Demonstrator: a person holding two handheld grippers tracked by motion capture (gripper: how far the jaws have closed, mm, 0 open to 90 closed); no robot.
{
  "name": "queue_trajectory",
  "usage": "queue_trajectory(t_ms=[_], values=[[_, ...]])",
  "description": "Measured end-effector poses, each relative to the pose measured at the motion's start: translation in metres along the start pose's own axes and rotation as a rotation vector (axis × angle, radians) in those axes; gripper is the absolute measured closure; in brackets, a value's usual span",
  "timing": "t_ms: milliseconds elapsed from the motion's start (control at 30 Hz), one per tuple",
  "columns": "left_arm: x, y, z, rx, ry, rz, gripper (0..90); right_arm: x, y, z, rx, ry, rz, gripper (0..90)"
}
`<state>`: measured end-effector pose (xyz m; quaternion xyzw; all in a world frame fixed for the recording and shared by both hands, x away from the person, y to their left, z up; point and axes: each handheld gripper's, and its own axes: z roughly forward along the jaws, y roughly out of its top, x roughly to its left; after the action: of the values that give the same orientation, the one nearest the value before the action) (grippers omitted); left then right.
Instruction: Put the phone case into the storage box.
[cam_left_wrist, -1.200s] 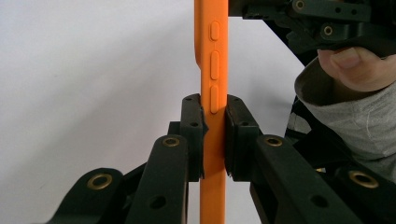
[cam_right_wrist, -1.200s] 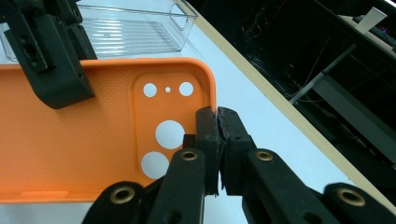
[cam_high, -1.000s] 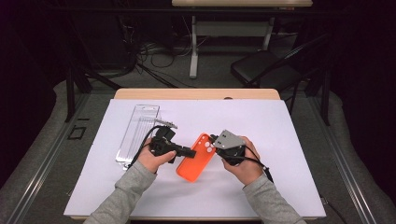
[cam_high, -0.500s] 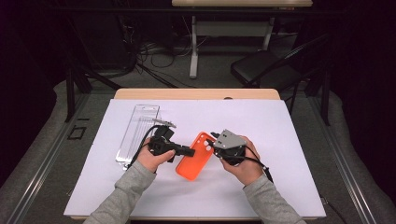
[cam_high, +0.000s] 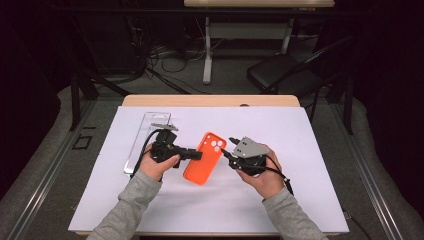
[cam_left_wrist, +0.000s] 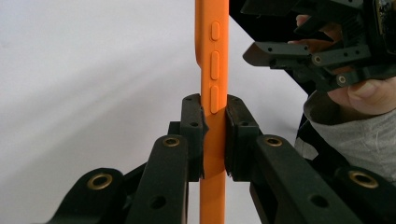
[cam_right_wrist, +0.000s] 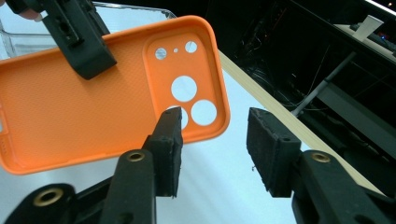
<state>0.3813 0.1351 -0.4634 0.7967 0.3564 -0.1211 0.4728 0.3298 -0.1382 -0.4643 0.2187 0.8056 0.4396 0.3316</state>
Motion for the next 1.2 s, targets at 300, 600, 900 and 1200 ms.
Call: queue_trajectory(t_ms=[300, 600, 900, 1200], values=[[0.004, 0.001, -0.01, -0.037, 0.01, -0.004, 80.2, 0.0, 0.002, -0.003, 0.006, -0.027, -0.022, 48.5], [0.006, 0.001, -0.016, -0.071, 0.011, -0.001, 80.2, -0.004, 0.0, -0.003, 0.002, 0.003, 0.051, 43.6], [0.006, 0.001, -0.021, -0.109, 0.005, 0.001, 80.2, -0.011, -0.004, -0.002, -0.007, 0.079, 0.159, 37.4], [0.005, 0.001, -0.024, -0.147, 0.008, 0.008, 80.2, -0.016, -0.006, -0.002, -0.027, 0.129, 0.249, 34.3]])
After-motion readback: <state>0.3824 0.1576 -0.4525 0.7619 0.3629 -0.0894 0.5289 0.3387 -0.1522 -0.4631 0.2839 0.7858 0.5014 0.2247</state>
